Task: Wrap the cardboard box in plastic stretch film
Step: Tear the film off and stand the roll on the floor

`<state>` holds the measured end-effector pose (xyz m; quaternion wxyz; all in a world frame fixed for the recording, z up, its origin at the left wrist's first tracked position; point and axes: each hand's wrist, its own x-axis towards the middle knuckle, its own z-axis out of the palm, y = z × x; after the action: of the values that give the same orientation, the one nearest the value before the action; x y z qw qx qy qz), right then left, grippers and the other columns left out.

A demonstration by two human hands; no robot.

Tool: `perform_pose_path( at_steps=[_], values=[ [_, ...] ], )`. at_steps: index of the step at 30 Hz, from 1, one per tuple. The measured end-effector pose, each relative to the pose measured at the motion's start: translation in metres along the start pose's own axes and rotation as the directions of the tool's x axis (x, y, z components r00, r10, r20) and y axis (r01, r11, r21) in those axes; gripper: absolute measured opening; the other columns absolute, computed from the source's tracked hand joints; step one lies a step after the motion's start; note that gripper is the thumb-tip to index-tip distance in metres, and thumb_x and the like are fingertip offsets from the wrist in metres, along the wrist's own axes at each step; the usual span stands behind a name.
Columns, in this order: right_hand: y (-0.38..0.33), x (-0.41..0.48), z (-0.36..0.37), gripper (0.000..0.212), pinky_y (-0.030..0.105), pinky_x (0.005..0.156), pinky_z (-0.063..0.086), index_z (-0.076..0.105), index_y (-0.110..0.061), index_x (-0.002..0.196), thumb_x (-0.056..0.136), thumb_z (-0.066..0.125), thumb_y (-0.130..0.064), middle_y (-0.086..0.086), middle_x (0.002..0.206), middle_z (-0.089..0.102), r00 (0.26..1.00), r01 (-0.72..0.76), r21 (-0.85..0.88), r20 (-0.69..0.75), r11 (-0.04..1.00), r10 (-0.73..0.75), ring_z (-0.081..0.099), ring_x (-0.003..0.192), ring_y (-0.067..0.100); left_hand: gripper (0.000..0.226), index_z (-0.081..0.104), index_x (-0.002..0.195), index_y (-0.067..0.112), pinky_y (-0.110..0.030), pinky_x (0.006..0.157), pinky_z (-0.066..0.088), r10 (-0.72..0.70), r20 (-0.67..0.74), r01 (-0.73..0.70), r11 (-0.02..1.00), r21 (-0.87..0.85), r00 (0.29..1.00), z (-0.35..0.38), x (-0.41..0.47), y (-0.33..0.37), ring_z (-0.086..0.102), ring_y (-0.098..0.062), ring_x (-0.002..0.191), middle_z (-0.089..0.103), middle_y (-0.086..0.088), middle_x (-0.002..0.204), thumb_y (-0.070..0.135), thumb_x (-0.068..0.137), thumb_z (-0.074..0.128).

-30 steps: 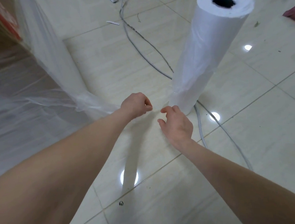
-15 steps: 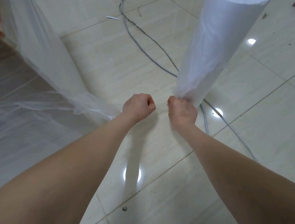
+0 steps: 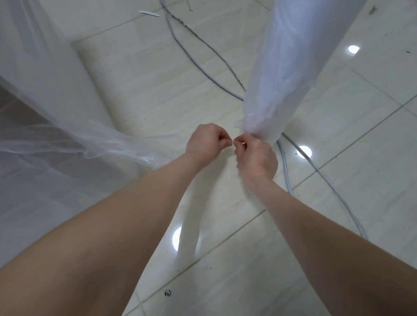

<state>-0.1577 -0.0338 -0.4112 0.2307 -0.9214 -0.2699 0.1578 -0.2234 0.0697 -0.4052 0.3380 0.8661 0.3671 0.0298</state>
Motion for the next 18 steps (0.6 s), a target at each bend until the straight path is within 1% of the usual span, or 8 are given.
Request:
perform_pose_path(
  at_steps=[2, 5, 6, 8, 11, 13, 16, 18],
  values=[
    [-0.001, -0.002, 0.004, 0.018, 0.036, 0.071, 0.054, 0.064, -0.033, 0.098, 0.095, 0.047, -0.039, 0.001, 0.087, 0.071, 0.997, -0.072, 0.124, -0.011, 0.990, 0.074, 0.067, 0.076, 0.026, 0.012, 0.076, 0.089, 0.014, -0.027, 0.069, 0.051, -0.016, -0.014, 0.015, 0.998, -0.055, 1.000, -0.001, 0.000, -0.001, 0.063, -0.015, 0.078, 0.067, 0.001, 0.077, 0.018, 0.086, 0.065],
    [-0.003, -0.008, 0.006, 0.015, 0.040, 0.068, 0.057, 0.062, -0.033, 0.092, 0.094, 0.049, -0.038, -0.003, 0.078, 0.070, 0.987, -0.149, 0.279, -0.010, 0.949, 0.158, 0.067, 0.071, 0.026, 0.012, 0.075, 0.088, 0.011, -0.016, 0.056, 0.041, -0.059, -0.045, 0.053, 0.991, -0.125, 0.997, -0.004, 0.000, -0.003, 0.054, -0.005, 0.060, 0.065, 0.000, 0.072, 0.017, 0.086, 0.065],
    [-0.004, -0.010, 0.005, 0.015, 0.040, 0.068, 0.057, 0.062, -0.033, 0.090, 0.094, 0.049, -0.037, -0.005, 0.075, 0.069, 0.983, -0.171, 0.323, -0.005, 0.931, 0.182, 0.067, 0.071, 0.025, 0.012, 0.075, 0.088, 0.011, -0.015, 0.055, 0.040, -0.077, -0.060, 0.068, 0.988, -0.139, 0.995, -0.005, 0.000, -0.003, 0.052, -0.003, 0.058, 0.064, 0.000, 0.071, 0.016, 0.086, 0.065],
    [-0.003, -0.012, 0.004, 0.017, 0.039, 0.070, 0.056, 0.062, -0.032, 0.085, 0.094, 0.048, -0.033, -0.007, 0.070, 0.069, 0.973, -0.214, 0.380, 0.002, 0.900, 0.230, 0.067, 0.072, 0.023, 0.012, 0.075, 0.088, 0.009, -0.019, 0.058, 0.042, -0.124, -0.090, 0.109, 0.982, -0.156, 0.988, -0.008, 0.001, -0.004, 0.054, -0.008, 0.061, 0.065, -0.002, 0.073, 0.015, 0.086, 0.065],
    [-0.001, -0.014, 0.005, 0.019, 0.039, 0.072, 0.056, 0.062, -0.034, 0.082, 0.094, 0.047, -0.031, -0.007, 0.069, 0.069, 0.965, -0.241, 0.406, 0.000, 0.882, 0.264, 0.067, 0.074, 0.023, 0.013, 0.074, 0.086, 0.008, -0.023, 0.069, 0.048, -0.199, -0.140, 0.174, 0.970, -0.168, 0.970, -0.013, 0.004, -0.008, 0.061, -0.017, 0.073, 0.066, -0.002, 0.075, 0.013, 0.087, 0.062],
    [-0.001, -0.014, 0.006, 0.020, 0.039, 0.072, 0.055, 0.062, -0.034, 0.082, 0.094, 0.046, -0.030, -0.007, 0.070, 0.069, 0.965, -0.241, 0.396, -0.001, 0.886, 0.263, 0.068, 0.075, 0.023, 0.014, 0.074, 0.085, 0.008, -0.026, 0.075, 0.052, -0.239, -0.161, 0.210, 0.962, -0.176, 0.958, -0.016, 0.005, -0.013, 0.063, -0.020, 0.077, 0.066, -0.003, 0.077, 0.013, 0.087, 0.061],
    [-0.001, -0.013, 0.006, 0.021, 0.037, 0.073, 0.055, 0.062, -0.033, 0.082, 0.094, 0.045, -0.030, -0.007, 0.071, 0.069, 0.962, -0.253, 0.390, 0.006, 0.885, 0.272, 0.068, 0.075, 0.023, 0.014, 0.072, 0.082, 0.009, -0.025, 0.072, 0.049, -0.257, -0.159, 0.237, 0.962, -0.136, 0.953, -0.018, 0.003, -0.016, 0.061, -0.020, 0.076, 0.066, -0.004, 0.079, 0.012, 0.088, 0.060],
    [-0.001, -0.012, 0.006, 0.020, 0.036, 0.072, 0.055, 0.062, -0.032, 0.084, 0.094, 0.045, -0.031, -0.006, 0.073, 0.070, 0.964, -0.250, 0.377, 0.007, 0.892, 0.267, 0.068, 0.075, 0.023, 0.013, 0.070, 0.080, 0.010, -0.022, 0.066, 0.046, -0.227, -0.128, 0.212, 0.970, -0.119, 0.965, -0.020, 0.000, -0.015, 0.059, -0.020, 0.072, 0.066, -0.006, 0.079, 0.011, 0.088, 0.060]
  ],
)
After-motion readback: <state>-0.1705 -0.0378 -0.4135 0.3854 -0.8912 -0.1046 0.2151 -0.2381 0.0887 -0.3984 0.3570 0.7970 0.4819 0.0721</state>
